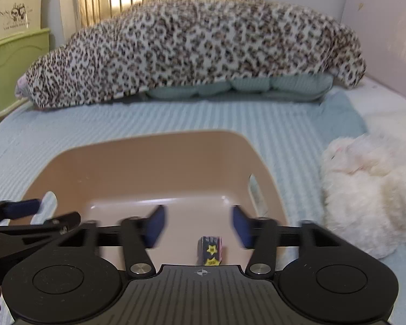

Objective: Organize objects
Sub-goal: 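Carry both boxes over the beige basket and open both grippers to drop them, then grasp the blue-and-white box with the right gripper while the left grasps the green snack bag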

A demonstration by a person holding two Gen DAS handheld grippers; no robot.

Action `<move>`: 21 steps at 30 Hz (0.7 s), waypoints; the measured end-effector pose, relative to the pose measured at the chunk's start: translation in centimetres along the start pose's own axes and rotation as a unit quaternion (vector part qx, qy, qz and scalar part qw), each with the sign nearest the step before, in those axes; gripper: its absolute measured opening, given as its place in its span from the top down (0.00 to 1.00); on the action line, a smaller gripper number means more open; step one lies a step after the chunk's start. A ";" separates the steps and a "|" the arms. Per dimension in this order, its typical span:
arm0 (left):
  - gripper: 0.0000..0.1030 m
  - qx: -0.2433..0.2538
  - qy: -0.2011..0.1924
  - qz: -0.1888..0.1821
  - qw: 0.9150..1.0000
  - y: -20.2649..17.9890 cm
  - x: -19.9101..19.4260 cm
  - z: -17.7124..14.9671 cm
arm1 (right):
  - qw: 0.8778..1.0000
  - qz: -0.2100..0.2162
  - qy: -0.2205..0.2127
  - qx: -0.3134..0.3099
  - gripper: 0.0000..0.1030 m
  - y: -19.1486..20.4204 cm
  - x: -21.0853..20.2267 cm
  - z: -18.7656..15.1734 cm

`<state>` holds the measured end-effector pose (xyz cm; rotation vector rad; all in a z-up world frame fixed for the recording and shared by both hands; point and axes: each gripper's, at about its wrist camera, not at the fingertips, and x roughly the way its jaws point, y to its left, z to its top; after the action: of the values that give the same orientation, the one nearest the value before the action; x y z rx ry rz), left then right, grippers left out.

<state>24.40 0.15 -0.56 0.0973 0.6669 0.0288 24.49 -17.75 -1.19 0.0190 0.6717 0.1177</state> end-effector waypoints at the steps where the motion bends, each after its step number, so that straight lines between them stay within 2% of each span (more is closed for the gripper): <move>1: 0.23 0.000 0.001 -0.001 1.000 0.1 -0.6 0.0 | 1.000 0.000 -0.006 0.001 0.31 0.0 -0.7 0.0; 5: 0.22 -0.002 0.007 0.001 1.000 0.5 -3.0 -0.6 | 1.000 0.004 -0.016 0.009 0.18 -0.2 -3.5 -0.1; 7: 0.17 -0.002 0.006 0.002 1.000 0.6 -4.3 -1.1 | 1.000 0.002 -0.020 0.008 0.11 -0.4 -4.8 -0.4; 9: 0.11 -0.005 0.003 0.002 1.000 0.7 -5.5 -1.7 | 1.000 -0.003 -0.027 0.007 0.09 -0.6 -6.1 -0.9; 13: 0.11 0.001 0.006 -0.002 1.000 0.4 -7.3 -3.2 | 1.000 -0.012 -0.019 0.006 0.06 -1.3 -7.6 -2.3; 21: 0.11 -0.007 0.046 -0.018 0.999 0.2 -7.6 -6.7 | 0.999 -0.026 0.023 -0.008 0.06 -2.1 -8.4 -6.5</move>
<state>14.34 0.46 -1.11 0.0707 0.7605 0.0033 14.15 -20.90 -1.16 -0.0172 0.7175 0.0735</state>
